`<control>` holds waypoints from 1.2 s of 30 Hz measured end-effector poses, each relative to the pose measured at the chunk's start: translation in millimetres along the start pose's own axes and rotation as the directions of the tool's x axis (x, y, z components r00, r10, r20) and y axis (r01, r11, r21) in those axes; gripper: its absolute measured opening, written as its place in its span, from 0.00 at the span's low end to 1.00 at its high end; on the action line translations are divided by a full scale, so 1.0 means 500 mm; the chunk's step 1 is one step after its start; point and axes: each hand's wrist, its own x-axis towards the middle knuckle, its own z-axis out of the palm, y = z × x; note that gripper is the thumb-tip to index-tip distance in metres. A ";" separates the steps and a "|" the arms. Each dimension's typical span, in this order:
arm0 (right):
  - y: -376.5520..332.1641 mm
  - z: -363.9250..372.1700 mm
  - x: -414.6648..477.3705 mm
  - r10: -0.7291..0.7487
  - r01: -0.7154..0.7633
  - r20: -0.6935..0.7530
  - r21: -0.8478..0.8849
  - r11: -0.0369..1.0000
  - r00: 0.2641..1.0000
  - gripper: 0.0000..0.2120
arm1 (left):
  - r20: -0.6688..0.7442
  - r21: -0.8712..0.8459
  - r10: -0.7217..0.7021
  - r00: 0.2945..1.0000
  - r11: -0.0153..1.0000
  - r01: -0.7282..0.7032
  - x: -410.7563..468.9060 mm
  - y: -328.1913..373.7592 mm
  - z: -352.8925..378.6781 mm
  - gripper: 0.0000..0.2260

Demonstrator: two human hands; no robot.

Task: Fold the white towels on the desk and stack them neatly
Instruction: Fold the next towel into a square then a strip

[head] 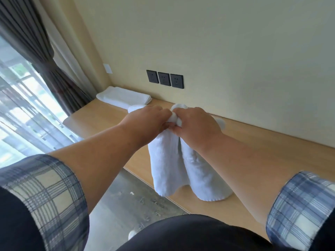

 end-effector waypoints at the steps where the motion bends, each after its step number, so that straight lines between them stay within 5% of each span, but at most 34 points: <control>1: -0.008 0.029 0.020 0.021 -0.021 0.027 -0.007 1.000 0.999 0.13 | 0.012 -0.003 -0.006 1.000 1.000 0.006 0.010 -0.028 0.018 0.06; 8: -0.050 0.243 0.177 0.292 -0.290 0.144 -0.038 0.956 0.945 0.18 | 0.168 -0.073 -0.086 0.982 0.992 0.099 0.117 -0.264 0.157 0.08; 12: -0.045 0.336 0.226 0.384 -0.398 0.169 0.061 0.915 0.908 0.38 | 0.221 -0.173 -0.036 0.975 0.982 0.076 0.186 -0.366 0.240 0.07; 17: -0.019 0.414 0.127 0.589 -0.609 0.369 -0.075 0.790 0.719 0.49 | 0.200 -0.203 0.151 0.968 0.973 -0.109 0.238 -0.391 0.371 0.25; 20: -0.015 0.458 0.028 0.657 -0.658 0.507 -0.211 0.723 0.559 0.46 | 0.255 -0.238 0.223 0.941 0.958 -0.162 0.249 -0.377 0.443 0.27; 23: -0.007 0.475 -0.025 0.688 -0.671 0.549 -0.281 0.686 0.474 0.43 | 0.287 -0.238 0.239 0.928 0.956 -0.172 0.258 -0.369 0.490 0.26; 29: 0.004 0.461 -0.044 0.658 -0.709 0.602 -0.204 0.675 0.453 0.41 | 0.256 -0.003 0.326 0.910 0.942 -0.336 0.246 -0.308 0.518 0.30; 33: 0.004 0.436 -0.042 0.630 -0.742 0.622 -0.114 0.660 0.465 0.39 | 0.224 -0.204 0.392 0.893 0.914 -0.350 0.275 -0.177 0.494 0.32; 36: 0.014 0.389 -0.045 0.597 -0.713 0.512 0.043 0.700 0.617 0.27 | 0.184 -0.297 0.356 0.916 0.909 -0.293 0.327 -0.089 0.472 0.28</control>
